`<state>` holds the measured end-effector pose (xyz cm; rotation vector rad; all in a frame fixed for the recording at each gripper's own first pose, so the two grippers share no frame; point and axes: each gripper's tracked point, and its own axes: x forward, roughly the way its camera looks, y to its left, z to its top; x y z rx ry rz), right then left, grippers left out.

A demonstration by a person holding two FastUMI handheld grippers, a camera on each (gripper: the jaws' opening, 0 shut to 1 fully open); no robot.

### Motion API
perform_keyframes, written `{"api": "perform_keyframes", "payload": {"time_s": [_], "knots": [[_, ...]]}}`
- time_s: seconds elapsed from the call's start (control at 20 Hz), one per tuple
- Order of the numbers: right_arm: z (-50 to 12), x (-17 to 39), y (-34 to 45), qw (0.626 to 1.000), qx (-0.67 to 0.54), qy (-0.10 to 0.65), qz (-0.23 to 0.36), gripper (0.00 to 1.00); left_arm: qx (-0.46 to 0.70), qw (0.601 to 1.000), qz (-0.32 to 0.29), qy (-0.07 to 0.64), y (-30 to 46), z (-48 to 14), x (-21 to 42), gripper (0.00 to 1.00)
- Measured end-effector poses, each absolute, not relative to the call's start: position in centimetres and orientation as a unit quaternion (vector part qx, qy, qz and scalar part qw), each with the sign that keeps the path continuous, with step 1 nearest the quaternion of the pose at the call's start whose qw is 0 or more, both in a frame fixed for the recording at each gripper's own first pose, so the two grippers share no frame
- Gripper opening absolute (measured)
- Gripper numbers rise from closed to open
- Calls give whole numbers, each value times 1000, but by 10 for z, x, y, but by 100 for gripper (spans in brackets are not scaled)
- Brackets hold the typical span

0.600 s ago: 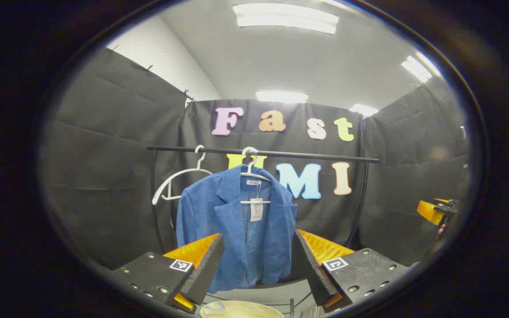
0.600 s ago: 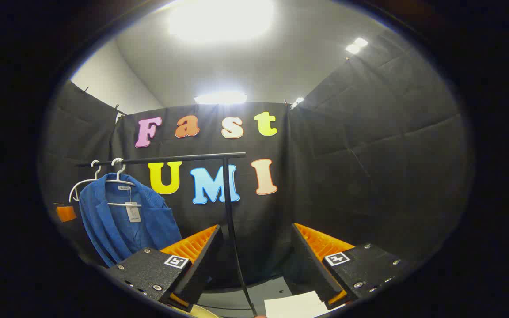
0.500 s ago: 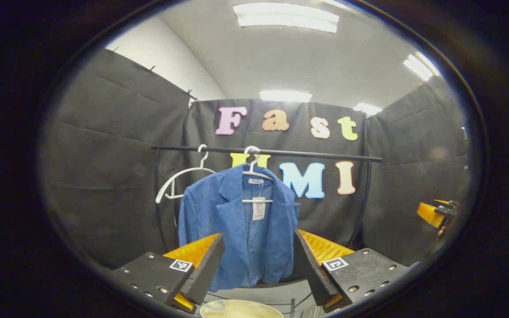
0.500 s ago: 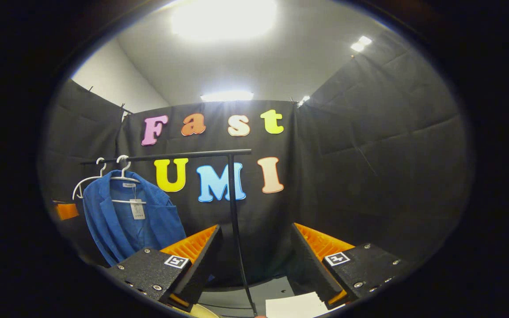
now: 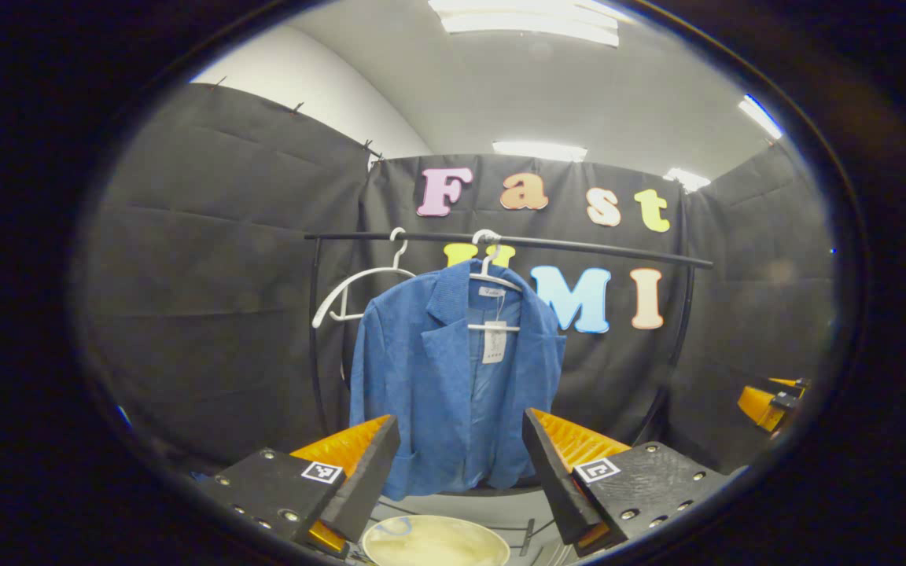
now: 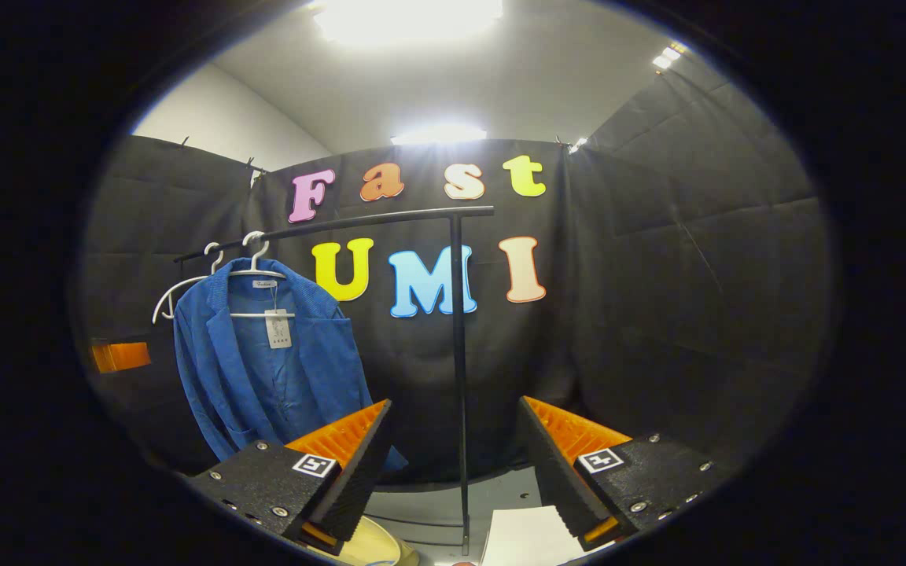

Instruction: Grasp the clothes on the hanger with both hands and then place them into the laundry hamper below.

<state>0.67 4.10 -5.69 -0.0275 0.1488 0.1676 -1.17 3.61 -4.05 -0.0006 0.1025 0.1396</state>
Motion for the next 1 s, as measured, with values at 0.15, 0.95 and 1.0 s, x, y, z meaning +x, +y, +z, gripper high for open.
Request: {"api": "perform_keyframes", "payload": {"time_s": [0.15,0.95,1.0], "knots": [[-58,12,71,994,-17,78,75,95,-7,997,49,53,59,-46,8,85],[-22,67,314,990,-27,70,117,96,-109,991,-48,65,152,-32,101,91],[-24,72,317,990,-29,72,121,96,-117,989,-49,69,151,-31,106,91]]}}
